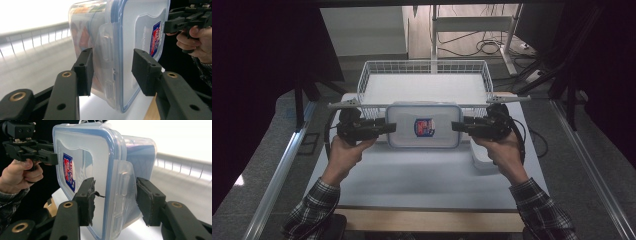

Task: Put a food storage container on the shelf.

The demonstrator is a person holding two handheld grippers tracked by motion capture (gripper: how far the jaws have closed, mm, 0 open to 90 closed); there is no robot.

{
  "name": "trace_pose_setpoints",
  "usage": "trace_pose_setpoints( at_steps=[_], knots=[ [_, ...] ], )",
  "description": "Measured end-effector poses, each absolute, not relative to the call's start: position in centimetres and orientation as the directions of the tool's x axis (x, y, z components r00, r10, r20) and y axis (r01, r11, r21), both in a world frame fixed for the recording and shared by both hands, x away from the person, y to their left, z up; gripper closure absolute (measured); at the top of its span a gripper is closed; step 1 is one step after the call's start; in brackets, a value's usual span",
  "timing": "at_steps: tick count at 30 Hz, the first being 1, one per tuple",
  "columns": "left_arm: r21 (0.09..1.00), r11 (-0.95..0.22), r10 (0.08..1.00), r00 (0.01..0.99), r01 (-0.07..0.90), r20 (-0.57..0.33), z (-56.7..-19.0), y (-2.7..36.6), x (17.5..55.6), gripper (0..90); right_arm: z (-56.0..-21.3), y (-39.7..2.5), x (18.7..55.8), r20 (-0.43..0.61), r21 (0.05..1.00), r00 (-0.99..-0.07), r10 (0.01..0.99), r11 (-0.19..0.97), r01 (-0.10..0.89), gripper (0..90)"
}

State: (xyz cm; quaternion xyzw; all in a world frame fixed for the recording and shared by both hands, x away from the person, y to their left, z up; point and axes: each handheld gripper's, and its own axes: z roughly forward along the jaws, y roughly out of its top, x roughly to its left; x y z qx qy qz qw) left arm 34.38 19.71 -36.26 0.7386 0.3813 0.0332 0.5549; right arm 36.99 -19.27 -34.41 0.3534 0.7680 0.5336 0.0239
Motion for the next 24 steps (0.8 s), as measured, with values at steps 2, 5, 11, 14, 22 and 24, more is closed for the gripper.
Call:
trace_pose_setpoints(
  at_steps=[2, 5, 11, 14, 22, 24],
  knots=[
    [0.85, -0.089, 0.603, 0.708, 0.519, -0.369, -35.5, 19.7, 34.8, 52.9, -33.6, -19.2, 37.5, 0.329, 0.845, -0.753, 0.569, 0.179, 0.505, 50.9],
    [0.855, -0.088, 0.603, 0.711, 0.511, -0.363, -34.8, 19.8, 35.2, 52.9, -32.8, -19.2, 37.9, 0.325, 0.849, -0.754, 0.57, 0.176, 0.499, 50.8],
    [0.864, -0.077, 0.603, 0.713, 0.498, -0.357, -33.1, 20.0, 36.7, 52.9, -30.7, -18.9, 39.5, 0.311, 0.862, -0.758, 0.574, 0.166, 0.479, 50.6],
    [0.865, -0.077, 0.605, 0.713, 0.495, -0.355, -32.1, 20.2, 37.8, 52.9, -30.0, -18.7, 40.3, 0.309, 0.865, -0.758, 0.574, 0.161, 0.474, 50.5],
    [0.864, -0.046, 0.604, 0.703, 0.501, -0.375, -31.1, 20.4, 40.0, 52.9, -28.5, -18.4, 42.6, 0.316, 0.872, -0.747, 0.585, 0.132, 0.472, 50.0],
    [0.861, -0.036, 0.602, 0.699, 0.507, -0.386, -31.1, 20.5, 40.6, 52.8, -28.2, -18.3, 43.2, 0.313, 0.874, -0.745, 0.589, 0.13, 0.469, 49.9]
  ],
)
